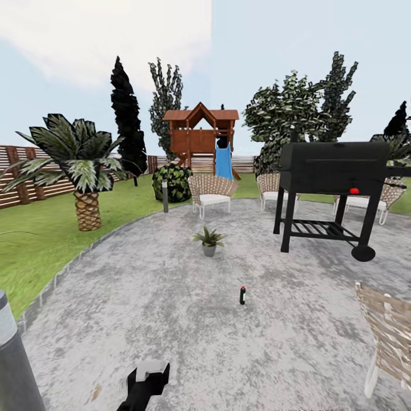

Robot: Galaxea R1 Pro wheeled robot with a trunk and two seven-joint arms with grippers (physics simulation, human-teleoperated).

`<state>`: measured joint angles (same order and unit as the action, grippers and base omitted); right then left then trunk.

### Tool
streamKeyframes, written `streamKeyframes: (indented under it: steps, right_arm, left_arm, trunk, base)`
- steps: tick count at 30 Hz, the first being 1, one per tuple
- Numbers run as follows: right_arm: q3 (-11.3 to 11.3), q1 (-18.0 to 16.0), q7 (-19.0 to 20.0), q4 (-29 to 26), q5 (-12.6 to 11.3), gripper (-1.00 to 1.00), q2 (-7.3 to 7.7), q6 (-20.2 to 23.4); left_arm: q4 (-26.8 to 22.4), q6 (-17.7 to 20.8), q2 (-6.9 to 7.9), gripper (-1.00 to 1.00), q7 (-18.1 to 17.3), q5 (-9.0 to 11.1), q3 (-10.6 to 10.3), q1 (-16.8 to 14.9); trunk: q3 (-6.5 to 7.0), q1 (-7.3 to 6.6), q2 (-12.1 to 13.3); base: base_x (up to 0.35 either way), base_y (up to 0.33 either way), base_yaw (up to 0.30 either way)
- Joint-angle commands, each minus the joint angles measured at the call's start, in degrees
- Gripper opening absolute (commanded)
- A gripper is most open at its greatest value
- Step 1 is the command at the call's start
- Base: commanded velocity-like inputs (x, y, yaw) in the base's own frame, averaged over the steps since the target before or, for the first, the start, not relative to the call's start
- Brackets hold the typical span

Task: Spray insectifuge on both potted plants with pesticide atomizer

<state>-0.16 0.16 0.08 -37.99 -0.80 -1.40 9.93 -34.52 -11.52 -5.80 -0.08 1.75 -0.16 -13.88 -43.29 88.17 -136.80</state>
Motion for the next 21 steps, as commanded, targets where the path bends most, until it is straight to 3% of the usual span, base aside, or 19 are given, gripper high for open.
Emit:
streamKeyframes:
  steps: [1, 7, 14, 21]
  right_arm:
    - [-0.02, 0.02, 0.01, -0.16, -0.08, 1.00, -0.01, 0.35]
    - [-0.02, 0.02, -0.03, -0.16, -0.08, 1.00, -0.01, 0.35]
    - [-0.02, 0.02, -0.01, -0.16, -0.08, 1.00, -0.01, 0.35]
    - [-0.02, 0.02, 0.01, -0.16, -0.08, 1.00, -0.01, 0.35]
  left_arm:
    - [0.01, -0.17, 0.00, 1.00, -0.01, 0.18, -0.02, -0.02]
    - [0.04, -0.17, 0.00, 1.00, -0.01, 0.18, -0.04, -0.05]
    - [0.07, -0.17, 0.00, 1.00, -0.01, 0.18, -0.02, -0.05]
    - [0.07, -0.17, 0.00, 1.00, -0.01, 0.18, -0.02, -0.04]
  trunk:
    - [0.00, -0.01, -0.02]
    - [0.30, -0.01, -0.02]
    - [0.34, -0.01, -0.02]
    - [0.42, -0.01, -0.02]
  base:
    - [0.000, 0.000, -0.207]
    - [0.055, 0.028, -0.175]
    - [0.236, 0.128, -0.021]
    - [0.061, 0.049, -0.047]
